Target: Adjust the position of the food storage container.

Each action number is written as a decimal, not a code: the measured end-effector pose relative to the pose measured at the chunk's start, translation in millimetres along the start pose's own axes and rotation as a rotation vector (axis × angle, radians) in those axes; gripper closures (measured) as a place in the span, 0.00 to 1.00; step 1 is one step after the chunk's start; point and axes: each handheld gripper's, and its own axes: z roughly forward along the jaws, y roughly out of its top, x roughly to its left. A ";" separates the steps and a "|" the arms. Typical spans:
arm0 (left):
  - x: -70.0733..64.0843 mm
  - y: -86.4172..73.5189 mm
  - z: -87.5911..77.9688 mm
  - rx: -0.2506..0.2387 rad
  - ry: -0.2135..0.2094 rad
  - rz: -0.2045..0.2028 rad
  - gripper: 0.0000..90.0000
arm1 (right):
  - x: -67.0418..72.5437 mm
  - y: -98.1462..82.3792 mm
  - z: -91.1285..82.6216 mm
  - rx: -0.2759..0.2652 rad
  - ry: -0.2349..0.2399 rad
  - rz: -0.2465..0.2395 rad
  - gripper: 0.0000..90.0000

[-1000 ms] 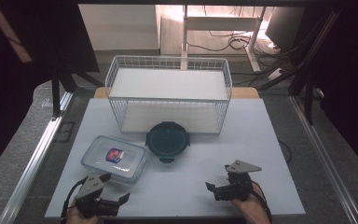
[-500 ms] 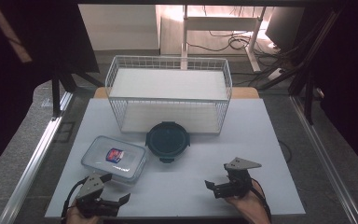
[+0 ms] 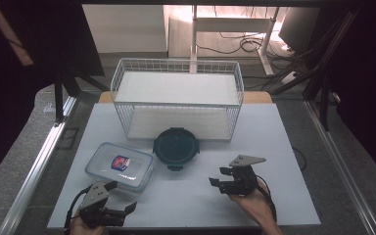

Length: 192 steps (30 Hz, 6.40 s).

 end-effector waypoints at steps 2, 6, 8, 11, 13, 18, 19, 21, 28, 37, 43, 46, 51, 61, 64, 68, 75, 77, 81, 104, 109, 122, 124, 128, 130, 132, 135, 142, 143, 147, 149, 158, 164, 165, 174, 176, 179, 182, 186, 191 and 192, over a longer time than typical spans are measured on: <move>0.1 -0.1 0.0 -0.001 -0.001 -0.001 0.03 | 1.2 10.6 6.0 0.000 -0.006 -0.033 0.54; 0.8 -0.2 -1.0 -0.004 -0.002 -0.003 0.03 | 1.8 28.5 20.0 -0.003 0.008 -0.062 0.67; 1.2 -0.4 -1.3 -0.004 -0.002 -0.006 0.03 | 3.8 38.6 30.4 0.009 0.025 -0.074 0.74; 1.7 -0.5 -1.7 -0.006 -0.002 -0.006 0.03 | 9.5 51.5 44.3 0.021 0.016 -0.103 0.84; 1.7 -0.5 -1.8 -0.007 -0.003 -0.006 0.03 | 11.7 60.1 52.8 0.023 0.018 -0.105 0.88; 1.2 -0.5 -1.9 -0.007 -0.008 -0.004 0.03 | 18.4 88.1 78.0 0.012 0.041 -0.091 0.99; 1.4 -0.6 -1.7 -0.005 -0.009 -0.006 0.03 | 19.6 92.1 81.9 0.012 0.041 -0.085 0.99; 1.6 -0.9 -1.4 -0.003 -0.012 -0.007 0.03 | 23.3 101.4 92.9 0.016 0.041 -0.082 0.99; 2.2 -1.2 -1.2 0.002 -0.019 -0.009 0.03 | 40.5 125.4 127.0 0.022 0.064 -0.145 0.99; 4.4 -1.7 -3.8 -0.010 -0.028 -0.025 0.03 | 54.5 147.7 160.0 0.021 0.061 -0.201 0.99; 5.5 -2.1 -3.7 -0.009 -0.034 -0.033 0.03 | 60.7 153.1 180.8 0.069 0.059 -0.208 0.99; 5.7 -2.2 -3.6 -0.007 -0.035 -0.035 0.03 | 65.3 155.1 189.2 0.109 0.041 -0.231 0.99; 6.2 -2.5 -4.3 -0.009 -0.035 -0.040 0.03 | 65.4 156.4 192.5 0.138 0.054 -0.208 1.00; 7.5 -3.6 -6.2 -0.013 -0.036 -0.050 0.04 | 56.8 155.2 183.3 0.171 0.000 -0.212 1.00; 7.8 -3.9 -6.0 -0.011 -0.035 -0.052 0.04 | 51.2 151.8 177.2 0.169 -0.010 -0.208 1.00; 7.8 -4.1 -5.8 -0.010 -0.035 -0.056 0.04 | 43.1 146.2 167.5 0.168 -0.016 -0.193 1.00; 8.3 -4.6 -5.8 -0.009 -0.036 -0.061 0.04 | 30.3 136.2 150.0 0.174 -0.044 -0.181 1.00; 8.4 -4.7 -5.7 -0.009 -0.036 -0.062 0.04 | 23.9 131.8 142.6 0.173 -0.049 -0.171 1.00; 8.7 -4.9 -5.0 -0.009 -0.036 -0.067 0.04 | 12.5 122.8 128.3 0.167 -0.057 -0.143 1.00; 11.5 -5.6 -4.4 -0.016 -0.026 -0.091 0.04 | -47.3 56.4 27.2 0.137 -0.175 -0.011 1.00; 13.0 -5.6 -5.2 -0.013 -0.021 -0.096 0.04 | -54.9 41.4 6.6 0.129 -0.193 0.012 1.00; 15.3 -5.3 -4.8 -0.007 -0.017 -0.106 0.05 | -71.1 0.8 -46.3 0.092 -0.255 0.073 1.00; 16.3 -4.0 -5.1 -0.004 -0.015 -0.103 0.05 | -72.2 -2.7 -51.0 0.088 -0.265 0.081 1.00; 21.7 2.6 -6.7 0.007 -0.016 -0.093 0.06 | -71.5 -5.1 -53.8 0.084 -0.268 0.095 1.00; 27.6 8.5 -9.0 0.009 -0.024 -0.082 0.06 | -68.8 -5.6 -55.3 0.080 -0.279 0.092 0.99; 34.4 15.1 -11.5 0.013 -0.013 -0.087 0.06 | -66.9 -6.7 -60.3 0.050 -0.288 0.089 0.96; 46.0 22.4 -16.6 -0.020 -0.028 -0.110 0.06 | -64.2 -7.3 -65.8 0.009 -0.277 0.096 0.88; 83.8 35.3 -26.5 0.015 0.120 -0.127 0.34 | -49.1 -9.8 -55.8 0.009 -0.252 0.058 0.73; 92.8 35.4 -27.6 0.020 0.131 -0.137 0.46 | -46.9 -9.7 -53.7 0.011 -0.252 0.053 0.70; 118.1 34.1 -32.1 -0.017 0.200 -0.208 0.81 | -39.9 -8.2 -50.3 0.005 -0.249 0.027 0.65; 130.5 31.5 -32.4 -0.003 0.268 -0.221 0.93 | -37.3 -7.7 -50.2 -0.002 -0.245 0.020 0.63; 155.9 6.7 -5.2 0.133 0.300 -0.265 1.00 | -30.1 -7.6 -45.3 -0.028 -0.189 0.030 0.58; 149.4 4.4 -5.9 0.128 0.265 -0.278 1.00 | -29.6 -11.2 -39.3 0.019 -0.171 0.016 0.63; 146.9 4.7 -5.6 0.132 0.258 -0.273 1.00 | -29.9 -11.4 -39.1 0.021 -0.166 0.017 0.64; 114.0 14.0 10.1 0.157 0.166 -0.207 1.00 | -28.9 -12.6 -38.2 0.030 -0.135 0.018 0.68; 106.4 16.2 13.9 0.163 0.149 -0.185 1.00 | -27.7 -12.9 -36.7 0.044 -0.136 0.017 0.72; 94.7 19.1 19.0 0.171 0.123 -0.155 1.00 | -25.7 -13.3 -34.2 0.054 -0.126 0.012 0.78; 83.9 21.5 24.5 0.176 0.086 -0.132 1.00 | -22.3 -12.7 -32.7 0.056 -0.116 0.010 0.83; 71.0 25.7 32.2 0.182 0.047 -0.112 1.00 | -18.6 -11.9 -31.5 0.055 -0.098 0.002 0.87; 54.7 30.5 42.0 0.188 -0.007 -0.097 1.00 | -14.1 -12.2 -25.9 0.074 -0.079 -0.012 0.89; 51.4 31.5 43.9 0.191 -0.016 -0.091 1.00 | -13.2 -12.3 -24.6 0.076 -0.076 -0.016 0.89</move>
